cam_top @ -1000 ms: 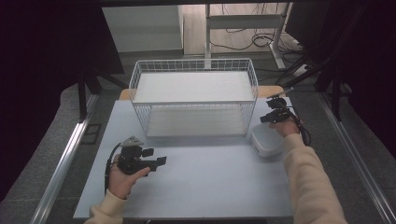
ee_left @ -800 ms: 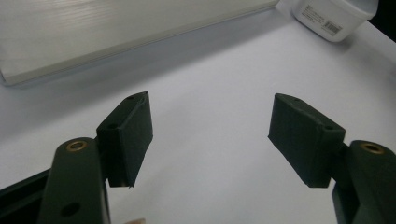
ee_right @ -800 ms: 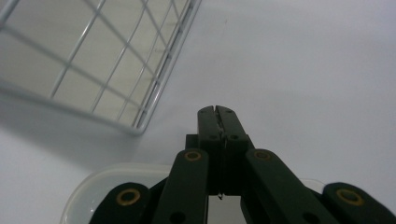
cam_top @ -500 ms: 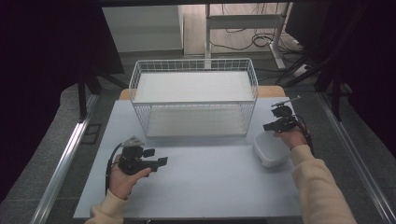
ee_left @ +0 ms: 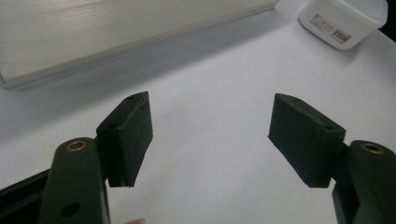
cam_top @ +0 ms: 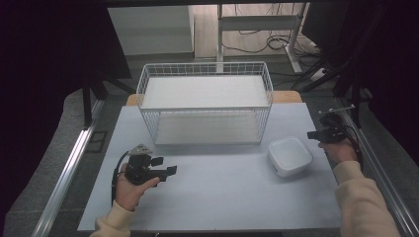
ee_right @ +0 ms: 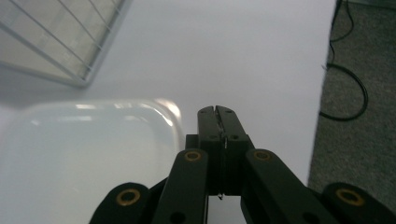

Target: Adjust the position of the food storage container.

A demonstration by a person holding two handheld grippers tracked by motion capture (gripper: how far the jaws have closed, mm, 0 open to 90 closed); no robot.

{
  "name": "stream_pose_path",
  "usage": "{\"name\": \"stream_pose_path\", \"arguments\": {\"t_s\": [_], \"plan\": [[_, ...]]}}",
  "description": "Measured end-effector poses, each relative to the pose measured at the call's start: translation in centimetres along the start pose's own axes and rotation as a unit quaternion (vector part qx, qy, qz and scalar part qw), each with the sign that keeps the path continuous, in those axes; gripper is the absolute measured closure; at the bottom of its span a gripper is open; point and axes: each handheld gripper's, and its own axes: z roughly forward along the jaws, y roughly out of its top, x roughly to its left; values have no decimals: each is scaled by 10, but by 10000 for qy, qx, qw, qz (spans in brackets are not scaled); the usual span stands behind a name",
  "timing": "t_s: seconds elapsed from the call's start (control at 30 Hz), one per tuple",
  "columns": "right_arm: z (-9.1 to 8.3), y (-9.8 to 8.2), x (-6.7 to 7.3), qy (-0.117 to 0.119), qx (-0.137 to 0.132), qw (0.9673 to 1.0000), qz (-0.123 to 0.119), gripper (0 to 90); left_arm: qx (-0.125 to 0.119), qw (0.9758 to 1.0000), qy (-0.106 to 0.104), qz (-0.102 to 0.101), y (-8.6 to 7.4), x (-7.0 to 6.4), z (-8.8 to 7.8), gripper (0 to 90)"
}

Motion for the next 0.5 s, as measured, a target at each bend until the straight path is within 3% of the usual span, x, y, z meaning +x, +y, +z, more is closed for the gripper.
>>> {"name": "stream_pose_path", "arguments": {"t_s": [0.2,0.5], "plan": [[5,-19,-10,8,178,9998,-1,898,17,10000,-4,11,0,-1,1,293],[12,-38,1,122,502,9982,-317,898,48,10000,-7,17,0,-2,2,293]]}}
